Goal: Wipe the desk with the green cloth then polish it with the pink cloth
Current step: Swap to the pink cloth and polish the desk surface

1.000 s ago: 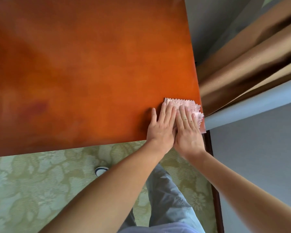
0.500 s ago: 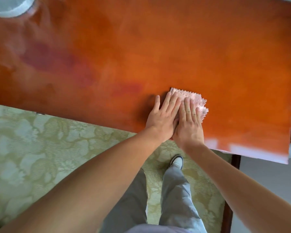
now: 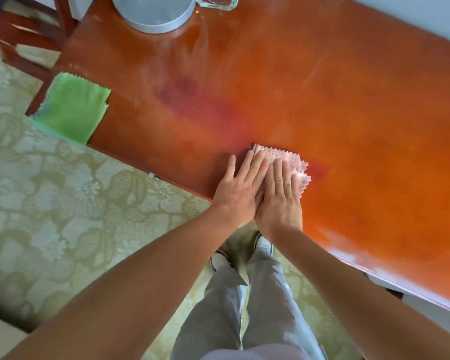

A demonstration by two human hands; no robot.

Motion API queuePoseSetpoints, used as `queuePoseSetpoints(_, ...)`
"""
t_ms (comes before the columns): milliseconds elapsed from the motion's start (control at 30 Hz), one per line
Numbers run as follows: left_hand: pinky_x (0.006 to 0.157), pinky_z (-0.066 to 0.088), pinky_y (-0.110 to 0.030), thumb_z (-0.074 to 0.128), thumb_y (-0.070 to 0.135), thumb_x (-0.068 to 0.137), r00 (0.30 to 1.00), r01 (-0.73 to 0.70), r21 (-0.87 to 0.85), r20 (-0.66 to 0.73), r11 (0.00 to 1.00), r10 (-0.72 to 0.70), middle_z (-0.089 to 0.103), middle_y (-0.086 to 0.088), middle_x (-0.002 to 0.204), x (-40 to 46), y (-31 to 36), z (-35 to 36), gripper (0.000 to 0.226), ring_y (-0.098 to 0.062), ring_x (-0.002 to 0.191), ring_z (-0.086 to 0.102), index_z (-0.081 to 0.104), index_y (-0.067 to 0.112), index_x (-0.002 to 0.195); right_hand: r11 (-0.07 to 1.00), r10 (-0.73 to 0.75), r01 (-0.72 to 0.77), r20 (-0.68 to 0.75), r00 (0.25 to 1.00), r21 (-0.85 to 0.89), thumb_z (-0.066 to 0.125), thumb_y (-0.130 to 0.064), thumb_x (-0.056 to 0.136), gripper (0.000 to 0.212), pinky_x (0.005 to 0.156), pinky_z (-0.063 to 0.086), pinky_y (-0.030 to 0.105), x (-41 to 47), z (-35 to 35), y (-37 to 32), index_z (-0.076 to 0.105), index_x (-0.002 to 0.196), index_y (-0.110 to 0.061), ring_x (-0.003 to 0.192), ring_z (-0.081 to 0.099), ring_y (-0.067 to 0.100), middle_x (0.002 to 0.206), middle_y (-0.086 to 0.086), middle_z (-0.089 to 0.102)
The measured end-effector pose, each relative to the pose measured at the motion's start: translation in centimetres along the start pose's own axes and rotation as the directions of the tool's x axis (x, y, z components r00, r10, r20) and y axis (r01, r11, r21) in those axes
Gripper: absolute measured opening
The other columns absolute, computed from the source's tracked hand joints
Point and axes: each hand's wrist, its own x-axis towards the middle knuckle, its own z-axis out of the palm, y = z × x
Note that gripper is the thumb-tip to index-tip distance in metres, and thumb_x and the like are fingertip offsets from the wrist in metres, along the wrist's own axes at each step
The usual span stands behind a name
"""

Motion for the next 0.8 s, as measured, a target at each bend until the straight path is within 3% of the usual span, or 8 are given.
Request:
queuePoseSetpoints(133, 0.125, 0.003, -0.056, 0.007, 0.041, 0.106, 0.998, 0.051, -0.059, -0.021, 0.997, -0.052, -0.017, -0.013, 0.168, -1.0, -4.9, 0.3, 0.066, -0.03, 0.156, -0.01, -0.023, 0.007, 0.154, 0.997, -0.077, 0.077, 0.004, 0.997, 0.01, 0.004, -0.033, 0.102, 0.064, 0.124, -0.015, 0.04, 2.3, 0.2, -4.4, -0.003, 0.158, -0.004, 0.153, -0.017, 0.027, 0.167, 0.015, -0.008)
queuePoseSetpoints(267, 0.124, 0.007, -0.056, 0.005, 0.04, 0.106, 0.997, 0.07, -0.055, -0.025, 0.996, -0.072, -0.012, -0.014, 0.169, -1.0, -9.6, -0.1, 0.065, -0.03, 0.157, -0.005, -0.016, 0.006, 0.158, 0.994, -0.108, 0.109, 0.04, 0.993, -0.004, -0.007, -0.034, 0.096, 0.066, 0.122, -0.02, 0.041, 5.2, 0.3, -8.1, -0.012, 0.155, -0.005, 0.152, -0.023, 0.027, 0.167, 0.015, -0.015)
queuePoseSetpoints(433, 0.124, 0.003, -0.055, 0.005, 0.041, 0.106, 0.994, 0.107, -0.041, 0.022, 0.993, -0.106, -0.019, -0.014, 0.167, 0.0, -15.2, -0.9, 0.066, -0.03, 0.156, -0.013, -0.025, 0.007, 0.153, 0.989, -0.151, 0.15, 0.059, 0.987, 0.019, -0.005, -0.033, 0.097, 0.069, 0.126, -0.011, 0.046, 9.4, 0.1, -12.3, -0.005, 0.159, -0.003, 0.154, -0.018, 0.03, 0.167, 0.017, -0.012)
queuePoseSetpoints(567, 0.124, -0.002, -0.056, 0.003, 0.041, 0.105, 0.994, 0.091, -0.01, 0.067, 0.996, -0.09, -0.031, -0.014, 0.162, 1.6, -18.7, -1.9, 0.066, -0.03, 0.154, -0.019, -0.034, 0.007, 0.149, 0.989, -0.149, 0.149, 0.078, 0.986, 0.01, -0.006, -0.031, 0.096, 0.066, 0.123, -0.017, 0.045, 12.5, -0.2, -14.4, -0.01, 0.156, -0.003, 0.154, -0.018, 0.03, 0.167, 0.017, -0.011)
queuePoseSetpoints(667, 0.123, -0.004, -0.058, 0.006, 0.043, 0.106, 0.988, 0.099, 0.036, 0.116, 0.994, -0.102, -0.039, -0.016, 0.155, 3.1, -20.3, -2.6, 0.069, -0.032, 0.153, -0.022, -0.036, 0.005, 0.146, 0.985, -0.171, 0.174, 0.114, 0.979, -0.016, -0.009, -0.031, 0.095, 0.069, 0.121, -0.022, 0.045, 14.7, -0.7, -15.3, -0.01, 0.157, -0.002, 0.149, -0.029, 0.028, 0.167, 0.015, -0.015)
queuePoseSetpoints(800, 0.122, -0.005, -0.06, 0.01, 0.044, 0.106, 0.976, 0.149, 0.086, 0.146, 0.985, -0.16, -0.033, -0.016, 0.162, 4.9, -23.2, -3.2, 0.072, -0.032, 0.153, -0.024, -0.032, 0.005, 0.15, 0.978, -0.2, 0.205, 0.117, 0.973, -0.036, -0.003, -0.03, 0.099, 0.066, 0.124, -0.016, 0.047, 18.0, -1.4, -16.9, -0.012, 0.158, -0.003, 0.148, -0.03, 0.028, 0.166, 0.013, -0.018)
